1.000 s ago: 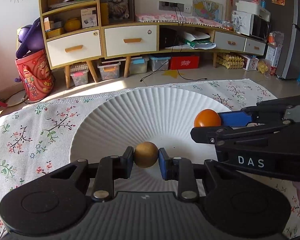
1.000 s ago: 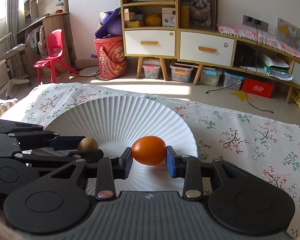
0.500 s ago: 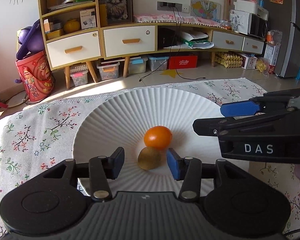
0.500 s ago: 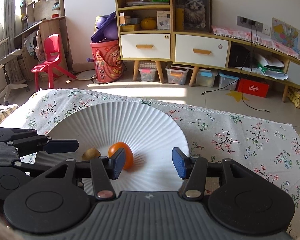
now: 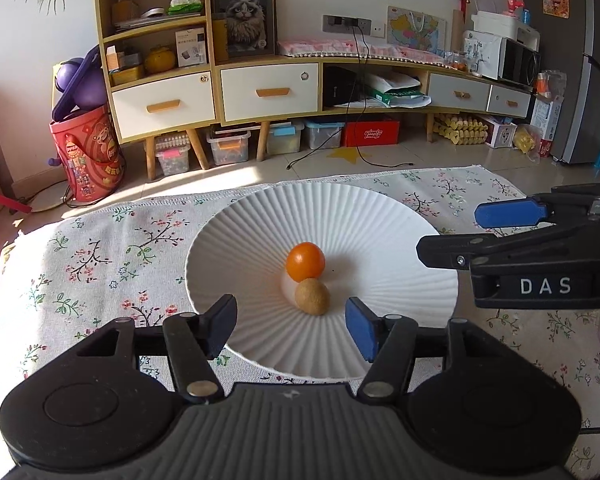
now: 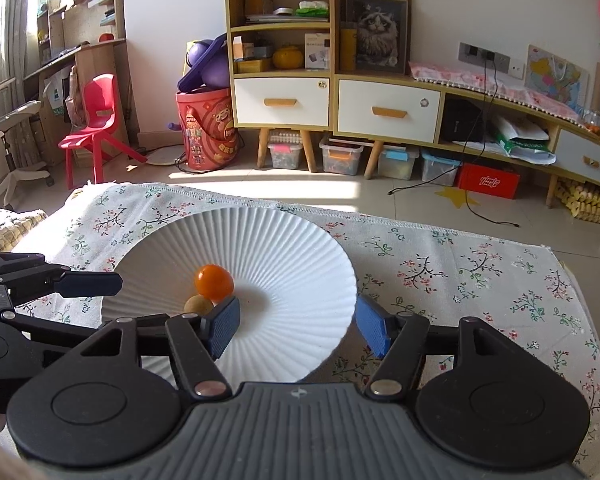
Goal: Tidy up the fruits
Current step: 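Withdraw both grippers from the bowl back toward the remaining fruits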
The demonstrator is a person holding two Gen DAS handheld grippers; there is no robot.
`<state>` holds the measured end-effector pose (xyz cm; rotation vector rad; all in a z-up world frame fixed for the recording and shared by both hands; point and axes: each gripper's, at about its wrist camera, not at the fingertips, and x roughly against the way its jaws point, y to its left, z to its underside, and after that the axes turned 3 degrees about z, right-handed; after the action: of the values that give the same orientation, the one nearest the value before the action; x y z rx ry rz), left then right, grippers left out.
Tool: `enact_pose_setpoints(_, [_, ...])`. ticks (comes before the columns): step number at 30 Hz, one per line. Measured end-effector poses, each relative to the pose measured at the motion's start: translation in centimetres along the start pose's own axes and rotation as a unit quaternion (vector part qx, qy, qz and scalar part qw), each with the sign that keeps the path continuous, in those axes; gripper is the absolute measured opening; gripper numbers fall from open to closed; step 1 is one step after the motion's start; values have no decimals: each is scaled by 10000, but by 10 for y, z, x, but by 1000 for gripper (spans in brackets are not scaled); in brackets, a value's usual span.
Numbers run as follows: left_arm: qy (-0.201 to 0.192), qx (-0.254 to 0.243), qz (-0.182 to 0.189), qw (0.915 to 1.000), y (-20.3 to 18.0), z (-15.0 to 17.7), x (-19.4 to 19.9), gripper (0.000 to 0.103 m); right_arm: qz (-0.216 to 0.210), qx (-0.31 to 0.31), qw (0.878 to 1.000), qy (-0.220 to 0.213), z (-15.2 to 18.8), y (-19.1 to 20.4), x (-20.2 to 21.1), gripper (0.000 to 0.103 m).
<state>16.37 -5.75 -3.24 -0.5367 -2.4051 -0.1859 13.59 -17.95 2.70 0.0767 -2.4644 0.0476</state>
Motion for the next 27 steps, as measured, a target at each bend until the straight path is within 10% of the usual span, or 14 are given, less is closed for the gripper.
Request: enact_pose_setpoints(27, [7, -80, -257, 9996, 11, 45, 54, 92, 84, -43, 9997, 247, 30, 18, 34, 101])
